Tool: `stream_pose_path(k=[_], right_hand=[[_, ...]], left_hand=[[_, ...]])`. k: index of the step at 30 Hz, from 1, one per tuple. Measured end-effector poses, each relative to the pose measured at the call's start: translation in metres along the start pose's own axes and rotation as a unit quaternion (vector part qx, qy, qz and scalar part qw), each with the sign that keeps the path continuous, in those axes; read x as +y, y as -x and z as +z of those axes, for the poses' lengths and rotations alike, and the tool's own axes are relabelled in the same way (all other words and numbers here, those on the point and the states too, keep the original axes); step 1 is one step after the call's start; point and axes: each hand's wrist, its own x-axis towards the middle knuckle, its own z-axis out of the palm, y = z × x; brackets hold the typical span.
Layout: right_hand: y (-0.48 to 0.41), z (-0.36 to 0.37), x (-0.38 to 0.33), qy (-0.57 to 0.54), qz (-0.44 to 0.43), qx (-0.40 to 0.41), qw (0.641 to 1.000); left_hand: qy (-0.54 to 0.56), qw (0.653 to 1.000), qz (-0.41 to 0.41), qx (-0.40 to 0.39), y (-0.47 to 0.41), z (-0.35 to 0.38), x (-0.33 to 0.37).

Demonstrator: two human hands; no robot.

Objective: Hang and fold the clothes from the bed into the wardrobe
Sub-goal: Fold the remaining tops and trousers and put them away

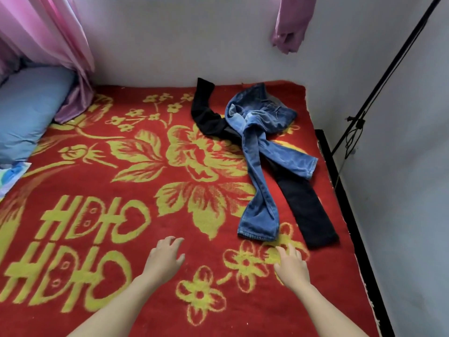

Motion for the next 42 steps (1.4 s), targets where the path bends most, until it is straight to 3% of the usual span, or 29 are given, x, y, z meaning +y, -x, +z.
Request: stream_pose_path(k=[10,18,25,29,36,42], right_hand=[[-0.078,0.011,0.0,-0.031,0.051,-0.044,0.997],[-0.181,0.008,-0.018,-0.096,0.074,0.005,0.993],[-0.243,0.018,-0.018,-0.272,0.191,0.007,0.943],[-0.243,0.032,-0.016,-0.218,0.243,0.007,0.945],[-0.169,0.047,-0.046,-0.245,0.173,0.046,0.953],[-0.102,0.032,-0.094,-0.389,0.082,0.069,0.915]], left_hand=[[0.034,0.997,-0.022,-0.07,-0.07,0.031,0.0],[0.103,0.992,-0.062,-0.028,-0.131,0.042,-0.038],[0.138,0.987,-0.076,-0.003,-0.138,0.066,-0.063],[0.131,0.988,-0.075,-0.018,-0.131,0.074,-0.07],[0.161,0.982,-0.08,-0.055,-0.116,0.066,-0.043],[0.261,0.96,-0.043,-0.091,-0.1,0.055,0.021]])
